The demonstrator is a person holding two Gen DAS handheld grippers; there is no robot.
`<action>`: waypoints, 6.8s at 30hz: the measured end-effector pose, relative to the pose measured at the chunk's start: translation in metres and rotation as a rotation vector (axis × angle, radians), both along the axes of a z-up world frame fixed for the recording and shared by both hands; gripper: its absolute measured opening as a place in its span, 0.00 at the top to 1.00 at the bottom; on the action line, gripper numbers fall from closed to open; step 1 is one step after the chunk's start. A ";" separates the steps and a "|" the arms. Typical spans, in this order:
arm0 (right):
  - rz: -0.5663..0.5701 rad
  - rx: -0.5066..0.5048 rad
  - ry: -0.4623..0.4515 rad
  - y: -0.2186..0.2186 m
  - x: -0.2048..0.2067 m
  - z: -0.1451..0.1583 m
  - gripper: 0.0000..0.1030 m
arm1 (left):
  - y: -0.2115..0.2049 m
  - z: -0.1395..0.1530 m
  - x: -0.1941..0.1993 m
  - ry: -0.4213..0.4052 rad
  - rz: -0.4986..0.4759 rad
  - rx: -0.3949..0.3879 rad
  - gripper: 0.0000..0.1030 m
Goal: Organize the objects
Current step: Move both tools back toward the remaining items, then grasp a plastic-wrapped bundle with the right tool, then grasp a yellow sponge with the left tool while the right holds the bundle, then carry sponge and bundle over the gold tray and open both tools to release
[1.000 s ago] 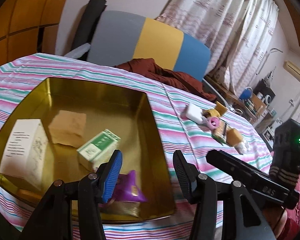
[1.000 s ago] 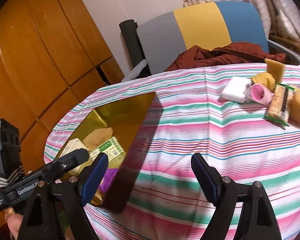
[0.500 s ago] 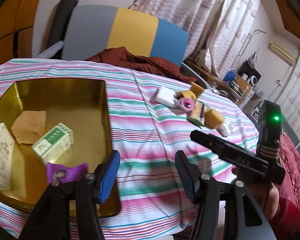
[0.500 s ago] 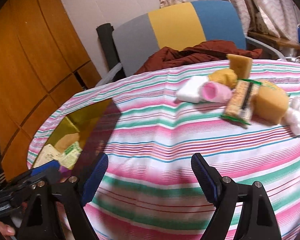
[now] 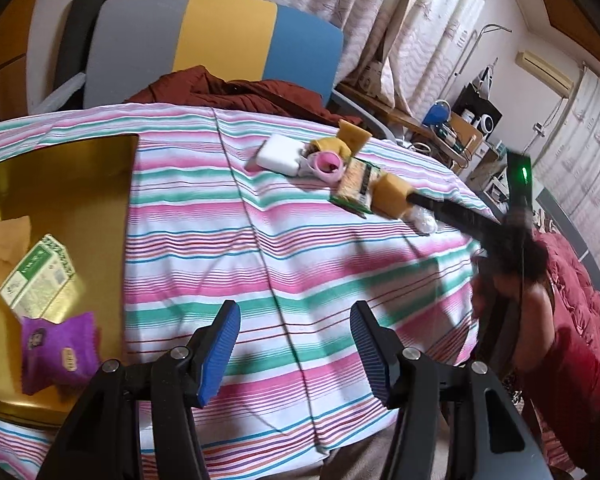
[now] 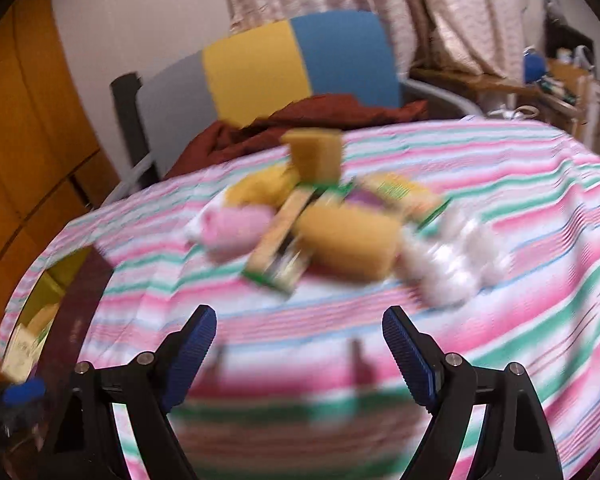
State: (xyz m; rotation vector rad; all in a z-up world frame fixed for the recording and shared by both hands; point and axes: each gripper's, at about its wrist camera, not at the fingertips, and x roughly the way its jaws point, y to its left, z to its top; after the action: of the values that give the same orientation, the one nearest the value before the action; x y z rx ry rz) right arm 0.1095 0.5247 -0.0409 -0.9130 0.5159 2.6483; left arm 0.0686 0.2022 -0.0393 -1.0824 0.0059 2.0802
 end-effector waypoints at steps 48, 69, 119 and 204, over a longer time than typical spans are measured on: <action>-0.066 0.008 -0.101 0.084 -0.008 -0.051 0.62 | 0.092 -0.005 0.004 0.019 -0.151 -0.078 0.43; -0.228 -0.060 -0.007 0.109 0.017 -0.054 0.62 | 0.260 -0.016 -0.017 0.224 -0.340 -0.169 0.33; -0.177 0.032 -0.003 0.078 0.021 -0.044 0.63 | 0.158 -0.053 0.007 0.290 -0.205 -0.030 0.41; 0.452 -0.171 0.072 -0.263 -0.060 0.007 0.25 | -0.192 0.002 -0.025 0.310 0.633 -0.062 0.33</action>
State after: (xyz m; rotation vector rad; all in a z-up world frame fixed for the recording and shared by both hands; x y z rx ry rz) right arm 0.0495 0.2620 -0.0336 -1.0968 0.6232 3.0890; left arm 0.0435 0.0102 -0.0370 -0.8508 -0.1357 2.8185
